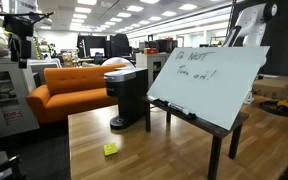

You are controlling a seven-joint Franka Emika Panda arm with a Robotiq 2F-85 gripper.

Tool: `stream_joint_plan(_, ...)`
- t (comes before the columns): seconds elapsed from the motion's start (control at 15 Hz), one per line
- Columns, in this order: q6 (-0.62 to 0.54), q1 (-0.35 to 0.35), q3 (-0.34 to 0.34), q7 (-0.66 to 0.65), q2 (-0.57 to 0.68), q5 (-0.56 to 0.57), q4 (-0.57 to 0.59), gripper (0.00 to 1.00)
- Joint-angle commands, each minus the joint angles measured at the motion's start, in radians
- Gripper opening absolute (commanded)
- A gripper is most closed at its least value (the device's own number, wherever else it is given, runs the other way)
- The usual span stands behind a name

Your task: Open the coffee machine chamber

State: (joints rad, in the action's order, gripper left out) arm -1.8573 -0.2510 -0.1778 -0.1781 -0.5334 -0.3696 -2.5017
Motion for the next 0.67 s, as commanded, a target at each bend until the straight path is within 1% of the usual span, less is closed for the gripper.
stream_joint_plan(0.0,0.004,0.014,-0.012,0.005,-0.001,-0.005,0.002,1.0)
stream_joint_plan(0.47,0.004,0.014,-0.012,0.005,-0.001,-0.005,0.002,1.0)
stream_joint_plan(0.53,0.024,0.017,-0.016,0.0,0.009,0.011,0.014,1.0)
stream_joint_plan(0.6,0.005,0.023,-0.028,-0.009,0.015,0.034,0.018,1.0)
